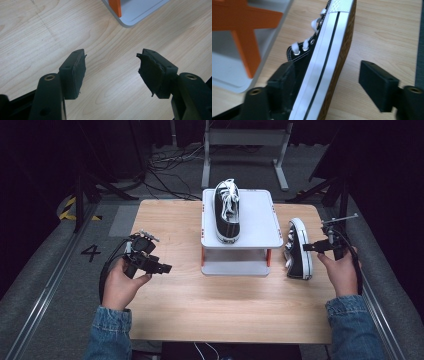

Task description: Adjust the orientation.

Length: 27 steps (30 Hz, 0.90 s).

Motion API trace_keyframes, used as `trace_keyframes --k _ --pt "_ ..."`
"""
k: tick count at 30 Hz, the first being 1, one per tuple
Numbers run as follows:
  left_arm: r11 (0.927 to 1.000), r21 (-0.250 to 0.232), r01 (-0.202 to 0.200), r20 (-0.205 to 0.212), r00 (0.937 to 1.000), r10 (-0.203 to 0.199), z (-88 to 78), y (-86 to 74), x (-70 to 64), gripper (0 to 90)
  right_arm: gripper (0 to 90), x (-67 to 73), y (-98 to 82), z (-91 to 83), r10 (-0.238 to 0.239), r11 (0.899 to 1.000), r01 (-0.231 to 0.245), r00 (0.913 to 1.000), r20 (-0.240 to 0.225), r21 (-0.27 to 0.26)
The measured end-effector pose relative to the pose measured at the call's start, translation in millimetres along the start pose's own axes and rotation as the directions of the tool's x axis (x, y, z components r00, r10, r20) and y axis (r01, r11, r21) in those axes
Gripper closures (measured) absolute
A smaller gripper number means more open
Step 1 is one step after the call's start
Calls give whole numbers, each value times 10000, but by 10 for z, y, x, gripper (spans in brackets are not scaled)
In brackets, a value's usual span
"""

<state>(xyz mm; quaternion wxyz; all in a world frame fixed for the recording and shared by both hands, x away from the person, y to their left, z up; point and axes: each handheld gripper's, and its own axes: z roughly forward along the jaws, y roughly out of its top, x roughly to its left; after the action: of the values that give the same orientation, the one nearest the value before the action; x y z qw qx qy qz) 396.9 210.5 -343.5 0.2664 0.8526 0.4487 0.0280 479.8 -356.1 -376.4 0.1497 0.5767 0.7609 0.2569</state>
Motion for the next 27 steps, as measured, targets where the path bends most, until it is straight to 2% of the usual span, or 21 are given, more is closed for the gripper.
trace_keyframes --k 1,4,5,6,7,8,11,13,14,16,18,21,23,27 --pt "10000 23 0 -18 10000 0 -5 -14 3 379 236 28 28 48 66 9998 -76 9989 466 195" --pt "9999 100 118 -79 9999 -117 -12 -70 6 379 205 24 61 180 286 9967 -343 9966 776 732" --pt "9998 116 132 -118 9998 -131 -14 -90 11 379 188 20 67 234 272 9937 -352 9967 763 1063" --pt "9998 123 165 -145 9998 -163 -15 -101 12 379 169 6 75 257 571 9925 -624 9970 530 1050" --pt "9997 143 199 -175 9997 -197 -20 -115 17 380 195 5 82 263 631 9928 -670 9971 420 997" --pt "9996 136 241 -186 9995 -238 -22 -124 16 380 225 26 96 270 562 9933 -582 9982 226 998" --pt "9996 138 237 -250 9994 -234 -25 -144 11 380 250 109 130 305 359 9931 -359 9994 25 1120" --pt "9995 161 270 -229 9994 -266 -27 -152 6 379 255 166 148 343 178 9920 -169 9998 -61 1253" --pt "9994 188 281 -224 9994 -277 -27 -155 7 379 261 193 153 360 98 9908 -113 9999 112 1350" --pt "9993 212 292 -220 9993 -287 -19 -157 9 379 220 219 155 415 -88 9861 -31 9974 709 1659" --pt "9993 253 285 -206 9994 -280 -1 -153 9 379 213 199 139 505 9 9784 -194 9960 897 2059" --pt "9992 333 238 -196 9995 -231 25 -145 2 379 192 126 97 637 421 9654 -553 9975 570 2550" --pt "9991 379 177 -198 9997 -170 37 -139 0 379 195 102 71 720 571 9514 -623 9980 260 3015" --pt "9990 427 142 -192 9997 -134 60 -125 -10 379 287 113 67 700 547 9519 -679 9971 523 2989"
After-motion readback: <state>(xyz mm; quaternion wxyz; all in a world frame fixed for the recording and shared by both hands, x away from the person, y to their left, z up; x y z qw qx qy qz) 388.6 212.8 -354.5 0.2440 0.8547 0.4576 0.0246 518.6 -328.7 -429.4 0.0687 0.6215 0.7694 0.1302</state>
